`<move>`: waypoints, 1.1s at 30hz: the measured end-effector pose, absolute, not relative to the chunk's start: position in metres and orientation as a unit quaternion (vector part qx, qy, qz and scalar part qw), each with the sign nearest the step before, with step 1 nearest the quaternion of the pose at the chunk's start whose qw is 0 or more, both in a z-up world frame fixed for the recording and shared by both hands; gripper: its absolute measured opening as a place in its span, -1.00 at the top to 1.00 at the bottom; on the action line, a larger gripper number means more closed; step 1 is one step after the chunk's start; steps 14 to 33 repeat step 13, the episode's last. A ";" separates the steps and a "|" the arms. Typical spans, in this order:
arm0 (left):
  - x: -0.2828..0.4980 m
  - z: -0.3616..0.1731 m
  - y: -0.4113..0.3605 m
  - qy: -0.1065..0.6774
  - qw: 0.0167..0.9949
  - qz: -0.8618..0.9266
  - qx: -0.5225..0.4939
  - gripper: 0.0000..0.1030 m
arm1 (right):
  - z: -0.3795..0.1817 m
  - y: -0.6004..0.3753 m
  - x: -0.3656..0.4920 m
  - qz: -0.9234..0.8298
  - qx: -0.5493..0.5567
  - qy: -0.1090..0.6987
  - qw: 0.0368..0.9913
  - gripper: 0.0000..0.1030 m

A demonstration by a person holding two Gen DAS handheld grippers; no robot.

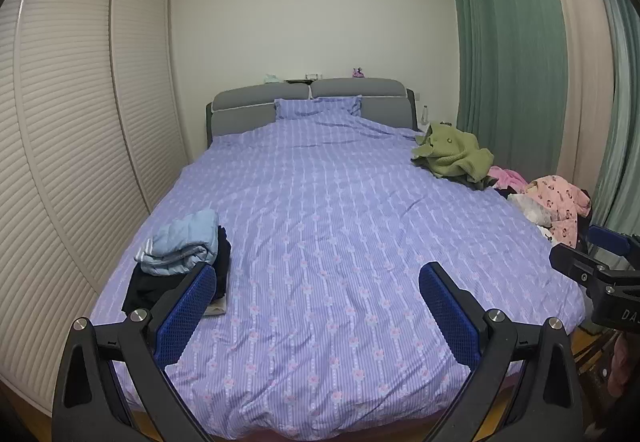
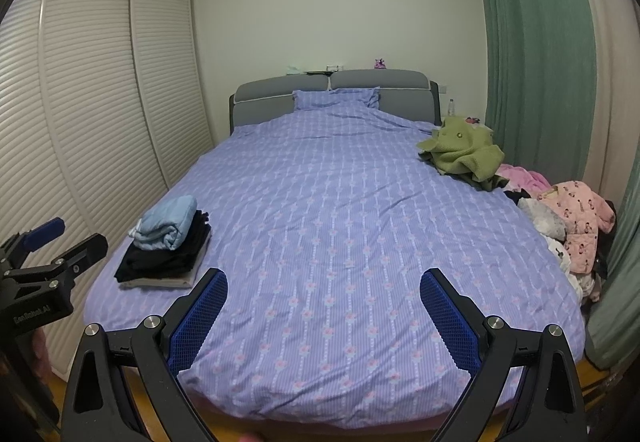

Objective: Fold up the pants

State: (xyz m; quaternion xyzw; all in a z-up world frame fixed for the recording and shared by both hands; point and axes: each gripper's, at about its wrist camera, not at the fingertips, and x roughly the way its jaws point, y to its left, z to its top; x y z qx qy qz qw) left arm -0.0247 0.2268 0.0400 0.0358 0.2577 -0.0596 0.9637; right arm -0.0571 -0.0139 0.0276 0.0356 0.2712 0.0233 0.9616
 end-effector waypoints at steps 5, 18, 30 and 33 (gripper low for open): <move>-0.025 0.041 0.230 0.257 0.964 -0.060 0.031 -1.00 | 0.028 -0.014 -0.057 0.023 0.037 0.271 0.962 -0.90; -0.025 0.040 0.233 0.259 0.964 -0.059 0.027 -1.00 | 0.028 -0.013 -0.058 0.021 0.036 0.271 0.962 -0.90; -0.025 0.040 0.233 0.259 0.964 -0.059 0.027 -1.00 | 0.028 -0.013 -0.058 0.021 0.036 0.271 0.962 -0.90; -0.025 0.040 0.233 0.259 0.964 -0.059 0.027 -1.00 | 0.028 -0.013 -0.058 0.021 0.036 0.271 0.962 -0.90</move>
